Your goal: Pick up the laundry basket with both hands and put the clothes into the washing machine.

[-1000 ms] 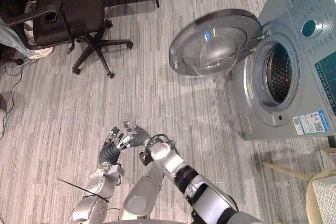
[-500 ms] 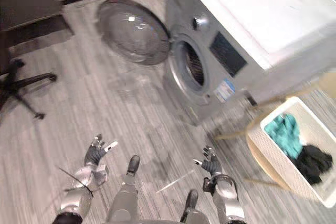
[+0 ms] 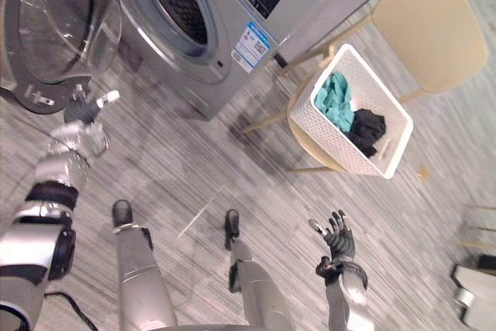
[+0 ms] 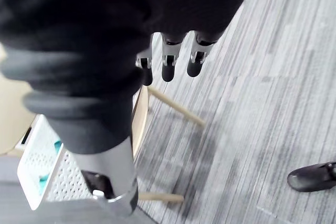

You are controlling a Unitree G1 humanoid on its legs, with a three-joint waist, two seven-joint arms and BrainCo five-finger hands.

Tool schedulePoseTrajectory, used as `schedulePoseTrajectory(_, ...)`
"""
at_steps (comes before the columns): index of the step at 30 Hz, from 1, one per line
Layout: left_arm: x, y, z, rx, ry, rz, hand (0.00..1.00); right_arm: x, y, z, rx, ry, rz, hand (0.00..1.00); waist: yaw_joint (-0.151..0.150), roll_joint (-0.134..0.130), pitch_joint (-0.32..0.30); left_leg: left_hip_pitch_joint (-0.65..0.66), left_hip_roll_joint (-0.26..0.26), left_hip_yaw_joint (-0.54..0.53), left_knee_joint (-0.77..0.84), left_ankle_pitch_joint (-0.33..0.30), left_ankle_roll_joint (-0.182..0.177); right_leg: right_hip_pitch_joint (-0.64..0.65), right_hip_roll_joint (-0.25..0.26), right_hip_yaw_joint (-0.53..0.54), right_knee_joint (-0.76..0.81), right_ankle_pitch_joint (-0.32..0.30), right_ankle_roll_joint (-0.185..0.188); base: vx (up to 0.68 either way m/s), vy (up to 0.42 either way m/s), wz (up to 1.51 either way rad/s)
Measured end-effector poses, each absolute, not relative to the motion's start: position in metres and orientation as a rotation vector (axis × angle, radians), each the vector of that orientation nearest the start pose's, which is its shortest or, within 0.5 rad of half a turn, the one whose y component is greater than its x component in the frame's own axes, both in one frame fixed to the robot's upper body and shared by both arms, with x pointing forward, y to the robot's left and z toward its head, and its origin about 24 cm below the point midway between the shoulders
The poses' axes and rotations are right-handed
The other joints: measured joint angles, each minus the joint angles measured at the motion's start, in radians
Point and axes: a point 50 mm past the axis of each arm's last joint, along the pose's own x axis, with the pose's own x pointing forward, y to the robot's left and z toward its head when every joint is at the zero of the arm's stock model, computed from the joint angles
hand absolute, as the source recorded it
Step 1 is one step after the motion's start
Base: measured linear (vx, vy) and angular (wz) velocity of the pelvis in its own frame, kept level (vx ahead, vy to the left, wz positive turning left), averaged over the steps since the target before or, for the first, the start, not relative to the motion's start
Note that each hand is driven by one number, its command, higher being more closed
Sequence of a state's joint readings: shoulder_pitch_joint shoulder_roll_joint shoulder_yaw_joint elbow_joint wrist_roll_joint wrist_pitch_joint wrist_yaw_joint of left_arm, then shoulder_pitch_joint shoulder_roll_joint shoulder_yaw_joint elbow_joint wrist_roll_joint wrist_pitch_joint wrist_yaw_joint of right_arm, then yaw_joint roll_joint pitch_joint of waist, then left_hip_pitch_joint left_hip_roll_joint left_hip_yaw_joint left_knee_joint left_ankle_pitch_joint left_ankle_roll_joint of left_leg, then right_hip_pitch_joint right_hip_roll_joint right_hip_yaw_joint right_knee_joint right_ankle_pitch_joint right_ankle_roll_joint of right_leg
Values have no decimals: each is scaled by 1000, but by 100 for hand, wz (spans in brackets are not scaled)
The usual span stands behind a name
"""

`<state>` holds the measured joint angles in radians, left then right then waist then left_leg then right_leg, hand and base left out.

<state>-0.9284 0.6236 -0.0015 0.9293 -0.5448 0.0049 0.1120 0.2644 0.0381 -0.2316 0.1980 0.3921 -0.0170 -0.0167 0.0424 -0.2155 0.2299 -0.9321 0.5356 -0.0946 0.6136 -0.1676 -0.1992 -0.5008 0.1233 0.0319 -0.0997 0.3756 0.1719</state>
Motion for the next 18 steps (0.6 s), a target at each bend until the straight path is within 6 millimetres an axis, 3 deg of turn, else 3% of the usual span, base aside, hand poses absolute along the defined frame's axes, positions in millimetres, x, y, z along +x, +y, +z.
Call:
schedulePoseTrajectory(1, 386, 300, 190, -76, -87, 362, 0, 160, -209, -59, 429, 385, -420, 0, 0, 3, 3, 1, 15, 2, -18, 7, 8, -6, 8, -7, 3, 20, -24, -21, 87, -64)
schedulePoseTrajectory(2, 389, 292, 191, -98, -87, 325, 0, 153, -206, -63, 444, 406, -431, 0, 0, -10, -4, 2, 38, 7, -39, 13, 11, -25, 18, -39, 68, -1, -2, 2, 124, -28)
schedulePoseTrajectory(6, 388, 294, 205, -222, -156, 366, 0, 148, -204, -64, 443, 404, -430, 0, -8, -45, -4, -28, 43, -13, -41, 20, -3, -32, 35, -33, 27, 10, -12, -20, 100, -19)
schedulePoseTrajectory(9, 382, 309, 209, -354, -185, 479, 0, 151, -197, -65, 465, 406, -403, 0, -2, -39, 2, -32, 52, -12, -33, 37, -19, -25, 42, -33, 6, 9, -11, -19, 54, -8)
schedulePoseTrajectory(15, 376, 322, 218, -442, -222, 559, 0, 152, -192, -64, 486, 396, -371, 0, 8, -34, 32, -13, 54, -29, -36, 27, -24, 13, 47, -48, 6, -8, 8, -51, 36, 13)
schedulePoseTrajectory(18, 375, 325, 227, -443, -257, 576, 0, 150, -185, -65, 493, 402, -334, 0, 8, -42, 35, -13, 38, -36, -34, 19, -24, 26, 35, -59, 5, -55, -19, -57, -4, 18)
